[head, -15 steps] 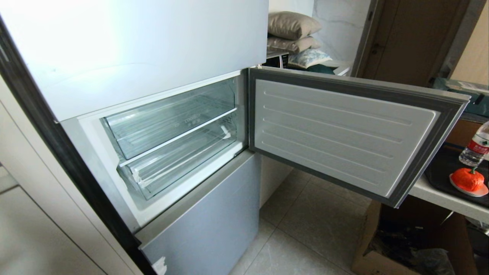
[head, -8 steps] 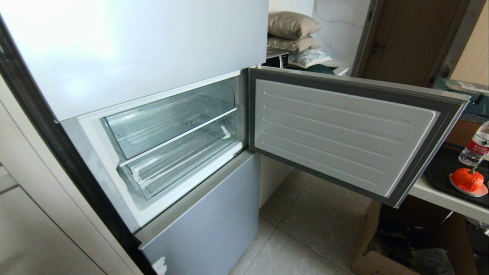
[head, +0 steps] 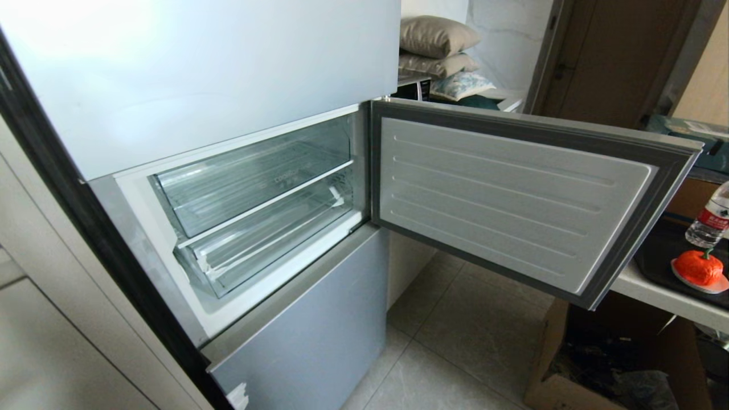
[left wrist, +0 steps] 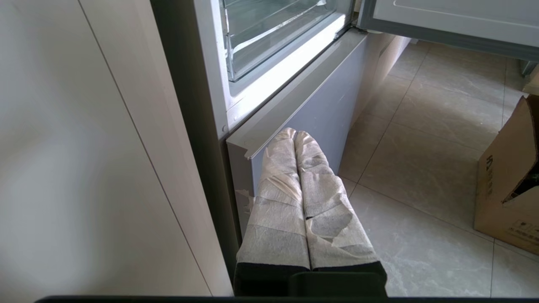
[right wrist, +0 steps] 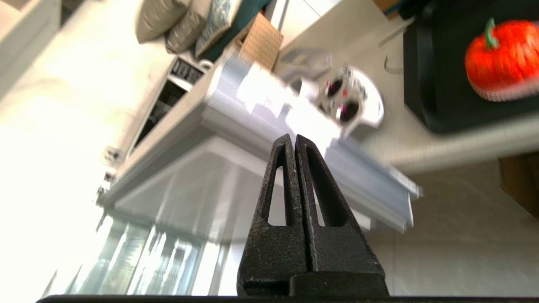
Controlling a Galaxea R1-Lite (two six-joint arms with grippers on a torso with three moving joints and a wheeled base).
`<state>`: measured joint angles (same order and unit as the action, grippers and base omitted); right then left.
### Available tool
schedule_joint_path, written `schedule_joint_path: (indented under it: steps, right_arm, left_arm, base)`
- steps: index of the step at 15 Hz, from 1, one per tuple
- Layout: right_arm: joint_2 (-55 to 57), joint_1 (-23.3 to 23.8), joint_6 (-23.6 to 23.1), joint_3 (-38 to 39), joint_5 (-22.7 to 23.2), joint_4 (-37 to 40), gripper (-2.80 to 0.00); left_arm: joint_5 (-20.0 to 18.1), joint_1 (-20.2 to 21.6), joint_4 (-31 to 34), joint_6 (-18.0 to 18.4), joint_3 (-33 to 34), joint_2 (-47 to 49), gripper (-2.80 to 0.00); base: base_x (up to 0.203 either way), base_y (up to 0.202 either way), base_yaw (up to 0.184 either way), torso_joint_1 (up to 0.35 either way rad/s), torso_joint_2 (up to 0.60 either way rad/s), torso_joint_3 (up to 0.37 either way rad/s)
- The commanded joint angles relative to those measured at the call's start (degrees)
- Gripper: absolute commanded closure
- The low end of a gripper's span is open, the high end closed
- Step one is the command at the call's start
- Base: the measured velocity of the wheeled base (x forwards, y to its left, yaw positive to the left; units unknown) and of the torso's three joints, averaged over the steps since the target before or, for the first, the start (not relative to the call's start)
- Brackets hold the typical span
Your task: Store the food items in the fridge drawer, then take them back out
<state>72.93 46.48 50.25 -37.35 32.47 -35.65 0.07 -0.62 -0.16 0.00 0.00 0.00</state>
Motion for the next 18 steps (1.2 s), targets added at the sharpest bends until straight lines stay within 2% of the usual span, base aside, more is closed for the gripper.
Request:
schedule_joint_path:
  steps: [1, 6, 10, 11, 14, 16, 18]
  right_arm:
    - [12.2, 0.8, 0.9, -2.0, 0.9, -5.7, 0.00]
    - [28.4, -2.5, 3.0, -16.1, 1.8, -8.8, 0.00]
    - [39.1, -8.4, 3.4, -26.5, 1.9, -8.9, 0.00]
    - [40.1, -10.1, 4.7, -27.9, 2.4, -9.0, 0.00]
    - [41.0, -10.8, 11.1, -29.6, 12.5, -9.5, 0.00]
    - [41.6, -11.1, 15.3, -31.3, 14.8, -9.9, 0.00]
    - [40.2, -11.3, 17.4, -30.5, 18.5, -9.8, 0.00]
  left_arm:
    - [0.0, 0.0, 0.0, 0.0, 0.0, 0.1, 0.00]
    - [0.0, 0.0, 0.0, 0.0, 0.0, 0.1, 0.00]
    - [0.0, 0.0, 0.0, 0.0, 0.0, 0.1, 0.00]
    - [0.0, 0.0, 0.0, 0.0, 0.0, 0.1, 0.00]
    - [0.0, 0.0, 0.0, 0.0, 0.0, 0.1, 0.00]
    - [0.0, 0.0, 0.0, 0.0, 0.0, 0.1, 0.00]
    - [0.0, 0.0, 0.0, 0.0, 0.0, 0.1, 0.00]
  base:
    - [0.000, 0.000, 0.000, 0.000, 0.00, 0.000]
    - [0.000, 0.000, 0.000, 0.000, 0.00, 0.000]
    - [0.000, 0.000, 0.000, 0.000, 0.00, 0.000]
    - [0.000, 0.000, 0.000, 0.000, 0.00, 0.000]
    - [0.000, 0.000, 0.000, 0.000, 0.00, 0.000]
    - [0.000, 0.000, 0.000, 0.000, 0.00, 0.000]
    - [0.000, 0.000, 0.000, 0.000, 0.00, 0.000]
